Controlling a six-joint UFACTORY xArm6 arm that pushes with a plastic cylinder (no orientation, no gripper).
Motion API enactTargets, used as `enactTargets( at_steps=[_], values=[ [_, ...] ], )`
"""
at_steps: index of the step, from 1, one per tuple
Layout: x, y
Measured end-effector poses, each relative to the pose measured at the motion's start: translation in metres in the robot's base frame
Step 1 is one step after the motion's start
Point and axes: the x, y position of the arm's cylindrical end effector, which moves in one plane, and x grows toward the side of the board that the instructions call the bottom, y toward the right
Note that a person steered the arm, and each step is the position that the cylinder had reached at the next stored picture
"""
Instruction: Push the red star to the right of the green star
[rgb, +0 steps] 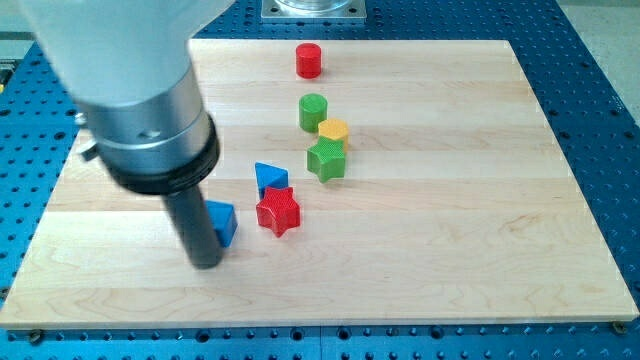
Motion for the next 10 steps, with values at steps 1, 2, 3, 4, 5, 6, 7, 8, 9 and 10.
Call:
enactTargets(
  at_steps=[1, 2, 3, 4, 5, 6, 7, 8, 9, 10],
  values=[
    [-0.020, 0.050],
    [-0.020, 0.138],
    [-0.020, 0.189],
    [0.001, 0.164],
    [0.025, 0.130],
    [0.002, 0.128],
    [-0.011, 0.069],
    [-0.043, 0.083],
    [-0.100, 0.173],
    [-0.141, 0.227]
  ],
)
